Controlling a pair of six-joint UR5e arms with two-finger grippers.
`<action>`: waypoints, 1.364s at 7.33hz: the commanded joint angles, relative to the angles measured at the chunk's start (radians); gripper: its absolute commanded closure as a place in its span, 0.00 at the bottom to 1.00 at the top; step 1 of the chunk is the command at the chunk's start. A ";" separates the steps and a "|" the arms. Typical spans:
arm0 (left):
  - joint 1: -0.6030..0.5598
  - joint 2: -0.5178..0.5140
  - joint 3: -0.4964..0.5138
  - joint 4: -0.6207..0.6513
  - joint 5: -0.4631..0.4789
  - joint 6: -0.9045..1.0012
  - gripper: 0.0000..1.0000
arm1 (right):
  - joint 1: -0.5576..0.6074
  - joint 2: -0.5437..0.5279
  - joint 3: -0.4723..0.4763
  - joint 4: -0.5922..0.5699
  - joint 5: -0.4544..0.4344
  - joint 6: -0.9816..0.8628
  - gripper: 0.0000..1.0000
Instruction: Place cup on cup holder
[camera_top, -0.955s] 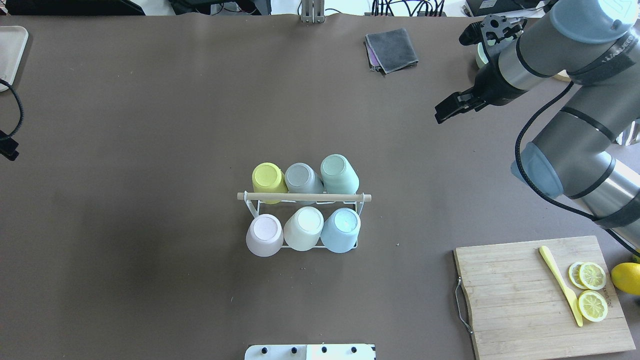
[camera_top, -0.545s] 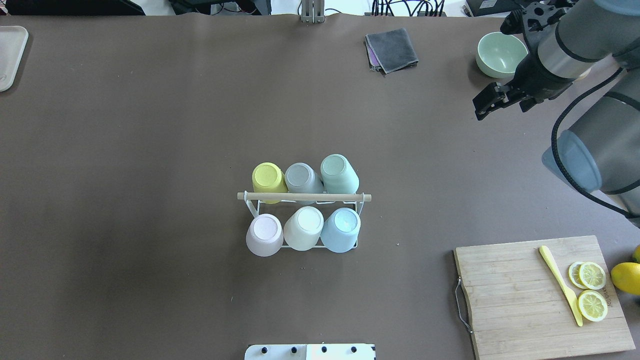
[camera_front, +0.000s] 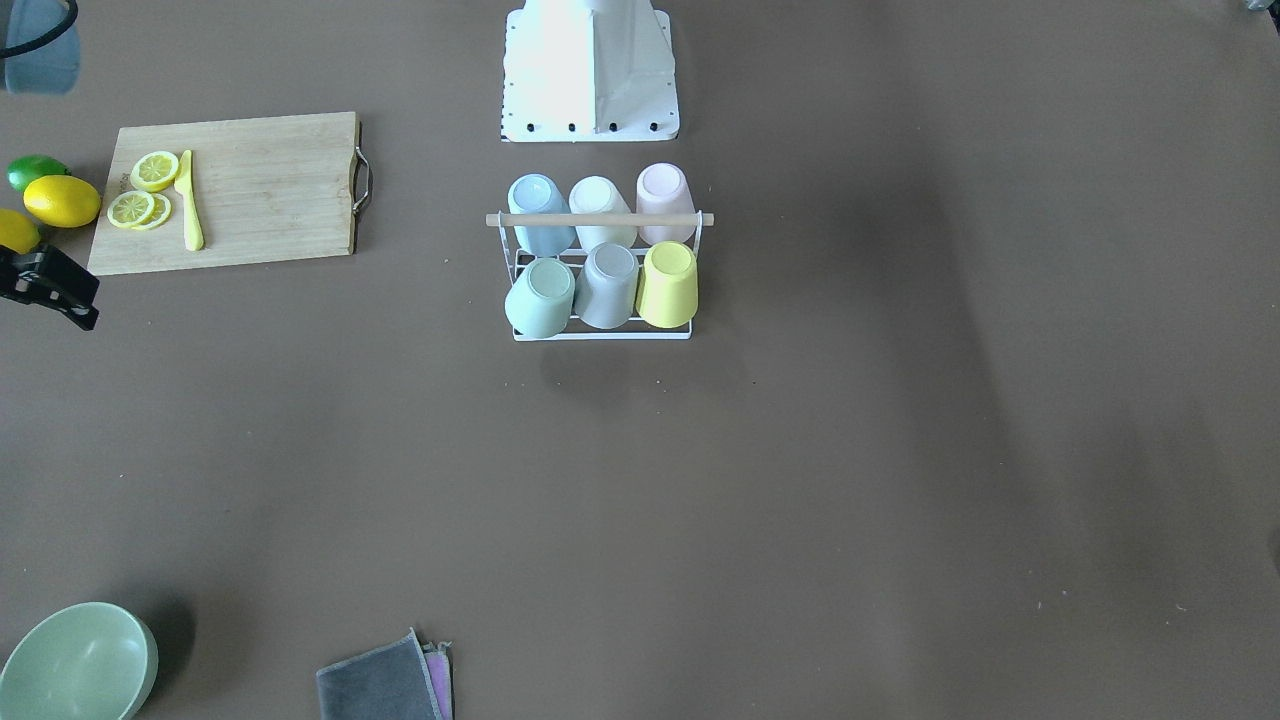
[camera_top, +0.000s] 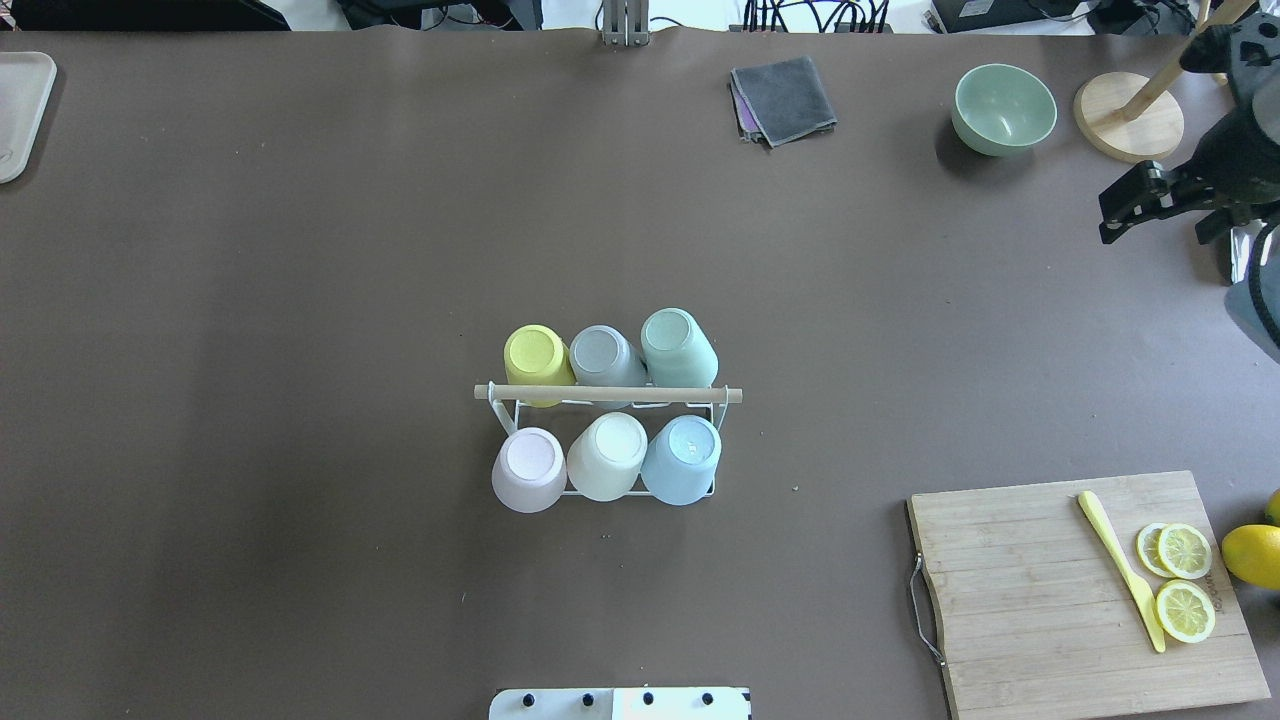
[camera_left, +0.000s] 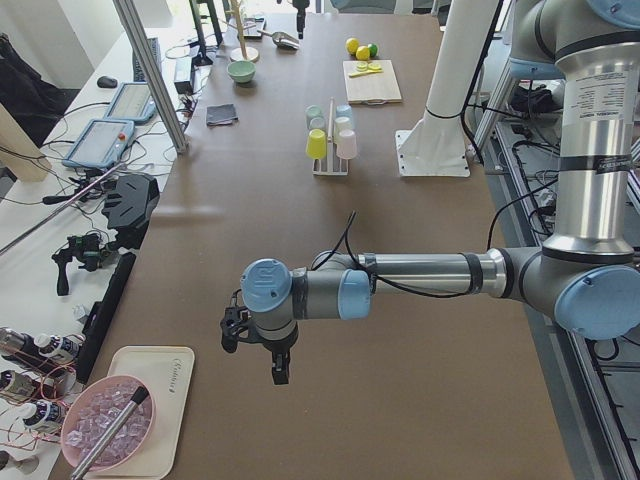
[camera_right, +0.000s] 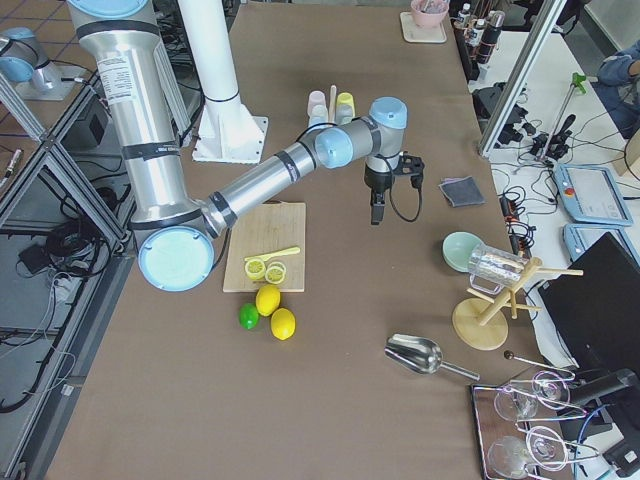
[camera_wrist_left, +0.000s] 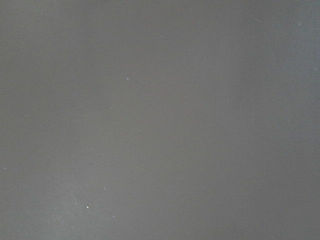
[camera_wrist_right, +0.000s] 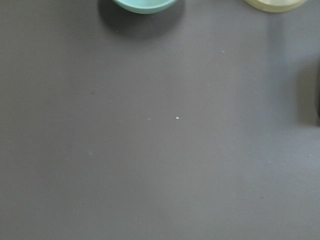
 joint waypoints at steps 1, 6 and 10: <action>-0.025 0.041 -0.063 0.001 0.041 -0.005 0.02 | 0.112 -0.136 -0.004 0.002 0.027 -0.164 0.00; 0.081 0.011 -0.114 -0.001 0.044 -0.136 0.02 | 0.455 -0.298 -0.238 0.012 0.048 -0.888 0.00; 0.081 0.026 -0.105 -0.005 0.046 -0.131 0.02 | 0.482 -0.313 -0.269 0.012 0.048 -0.892 0.00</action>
